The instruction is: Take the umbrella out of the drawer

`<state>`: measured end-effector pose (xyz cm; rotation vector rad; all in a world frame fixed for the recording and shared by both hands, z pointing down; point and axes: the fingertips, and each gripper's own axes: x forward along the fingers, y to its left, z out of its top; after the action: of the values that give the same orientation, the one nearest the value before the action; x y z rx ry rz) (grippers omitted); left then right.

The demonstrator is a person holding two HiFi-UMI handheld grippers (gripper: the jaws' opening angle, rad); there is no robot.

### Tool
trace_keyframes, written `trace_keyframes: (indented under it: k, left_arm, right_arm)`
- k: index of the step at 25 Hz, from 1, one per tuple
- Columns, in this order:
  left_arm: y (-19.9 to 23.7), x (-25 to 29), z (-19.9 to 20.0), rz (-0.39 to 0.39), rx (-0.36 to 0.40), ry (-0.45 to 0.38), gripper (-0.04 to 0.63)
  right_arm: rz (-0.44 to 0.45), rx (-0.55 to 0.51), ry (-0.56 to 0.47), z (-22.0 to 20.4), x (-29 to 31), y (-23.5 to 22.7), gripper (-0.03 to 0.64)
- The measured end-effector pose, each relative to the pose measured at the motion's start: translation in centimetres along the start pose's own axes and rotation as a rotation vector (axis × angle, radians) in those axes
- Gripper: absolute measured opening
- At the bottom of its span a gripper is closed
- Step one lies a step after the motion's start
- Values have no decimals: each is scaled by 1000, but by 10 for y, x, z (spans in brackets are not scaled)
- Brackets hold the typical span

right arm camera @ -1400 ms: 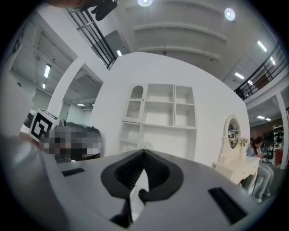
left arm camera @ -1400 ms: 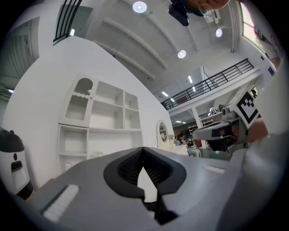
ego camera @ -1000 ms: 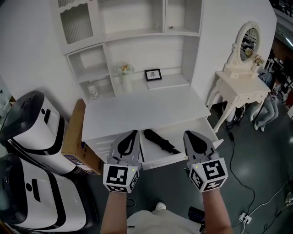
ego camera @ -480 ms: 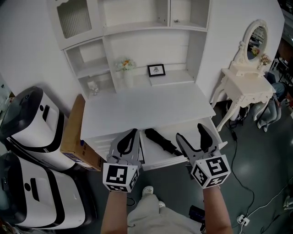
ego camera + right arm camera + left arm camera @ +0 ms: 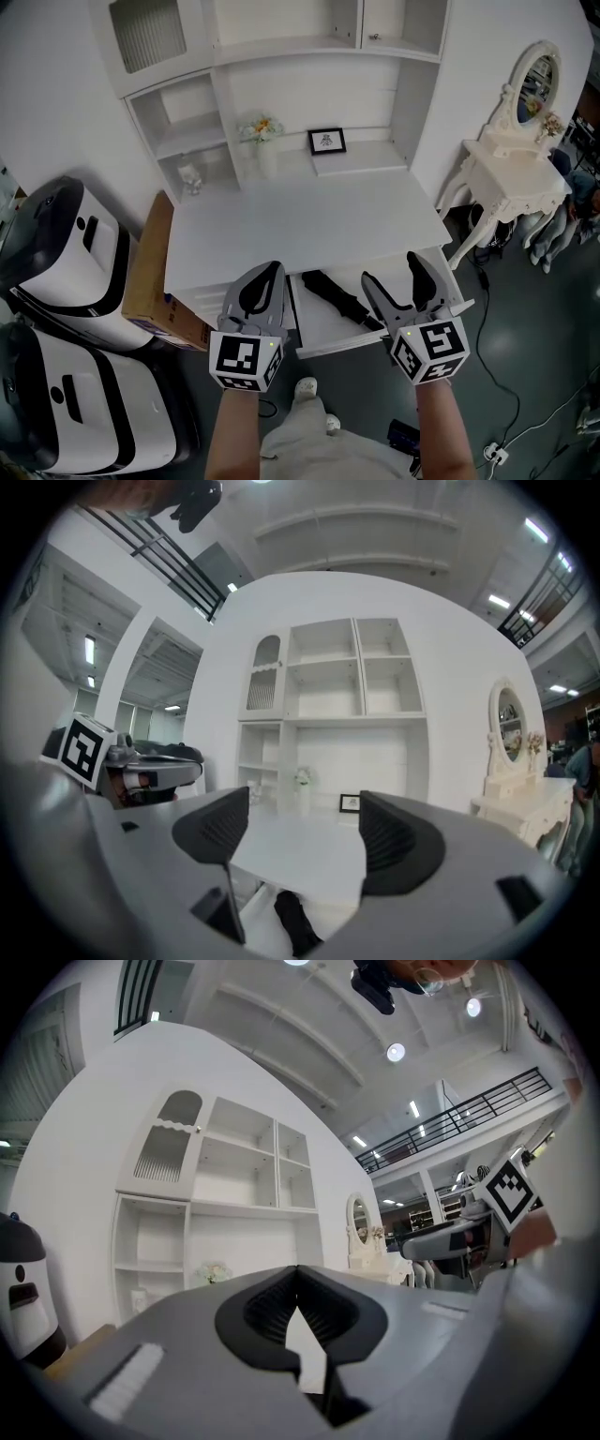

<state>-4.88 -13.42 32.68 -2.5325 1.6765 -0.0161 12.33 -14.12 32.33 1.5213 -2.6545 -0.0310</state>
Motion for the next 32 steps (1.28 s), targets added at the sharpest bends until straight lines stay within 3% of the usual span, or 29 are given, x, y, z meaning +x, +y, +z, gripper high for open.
trace_keyframes:
  k: [11,32]
  left_arm:
    - [43,59,-18,-22,-20,21,11]
    - [88,113,-81,-106,-85,109,11]
  right_arm:
    - [15,-17,132,-35,77,-14,337]
    - [129,20,552,-186,132,15,337]
